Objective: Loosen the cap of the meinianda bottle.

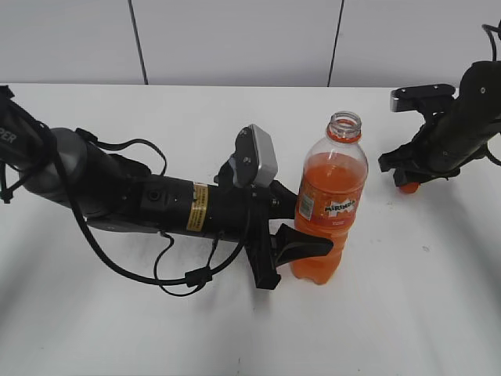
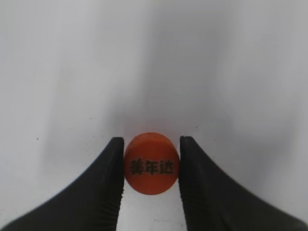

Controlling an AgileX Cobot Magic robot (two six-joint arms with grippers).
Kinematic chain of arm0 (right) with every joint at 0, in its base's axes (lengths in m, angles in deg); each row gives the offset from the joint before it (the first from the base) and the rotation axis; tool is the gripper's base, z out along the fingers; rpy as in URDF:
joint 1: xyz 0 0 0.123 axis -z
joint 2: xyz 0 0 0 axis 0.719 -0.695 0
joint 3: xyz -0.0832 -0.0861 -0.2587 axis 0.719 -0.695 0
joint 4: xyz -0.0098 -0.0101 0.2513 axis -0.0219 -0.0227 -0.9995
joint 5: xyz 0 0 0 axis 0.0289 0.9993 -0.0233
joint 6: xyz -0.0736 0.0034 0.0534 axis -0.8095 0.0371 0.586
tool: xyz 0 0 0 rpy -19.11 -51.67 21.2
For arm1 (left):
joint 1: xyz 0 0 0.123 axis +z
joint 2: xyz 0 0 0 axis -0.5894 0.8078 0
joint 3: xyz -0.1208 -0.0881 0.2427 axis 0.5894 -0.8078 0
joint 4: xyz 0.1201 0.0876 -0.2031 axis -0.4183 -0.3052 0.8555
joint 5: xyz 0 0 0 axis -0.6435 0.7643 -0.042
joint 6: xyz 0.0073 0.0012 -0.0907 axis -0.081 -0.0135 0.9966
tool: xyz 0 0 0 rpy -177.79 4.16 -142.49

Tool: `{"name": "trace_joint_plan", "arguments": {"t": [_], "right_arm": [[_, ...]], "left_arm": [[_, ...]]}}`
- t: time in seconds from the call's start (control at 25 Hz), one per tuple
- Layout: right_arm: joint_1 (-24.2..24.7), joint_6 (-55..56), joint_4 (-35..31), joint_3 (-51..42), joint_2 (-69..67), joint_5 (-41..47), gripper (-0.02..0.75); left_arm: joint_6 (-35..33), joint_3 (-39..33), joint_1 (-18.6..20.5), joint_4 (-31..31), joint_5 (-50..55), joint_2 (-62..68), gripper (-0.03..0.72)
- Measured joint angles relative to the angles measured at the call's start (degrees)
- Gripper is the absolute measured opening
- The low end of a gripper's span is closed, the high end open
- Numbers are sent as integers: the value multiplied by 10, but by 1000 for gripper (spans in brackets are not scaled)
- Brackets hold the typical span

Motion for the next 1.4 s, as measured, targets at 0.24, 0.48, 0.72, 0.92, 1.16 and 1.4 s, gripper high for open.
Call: {"name": "trace_joint_plan", "arguments": {"t": [0.24,0.48,0.72,0.92,1.16,1.4], "right_arm": [[0,-1,0,0,-6,3,403],[0,-1,-8,0,-6,9,616],[0,-1,-13,1,-6,23,595],[0,-3,-13,1,-4,31,595],[-1,-3,-13,1,26,39,595],[-1,-4,-9,1,86,49,594]], "left_arm": [[0,0,0,0,0,0,363],[0,0,0,1,0,0,363],[0,-1,0,-1,1,0,495],[0,-2,14,-17,-1,0,589],[59,-3,66,-157,-2,-7,585],[125,-3,184,-281,-46,-41,583]]}}
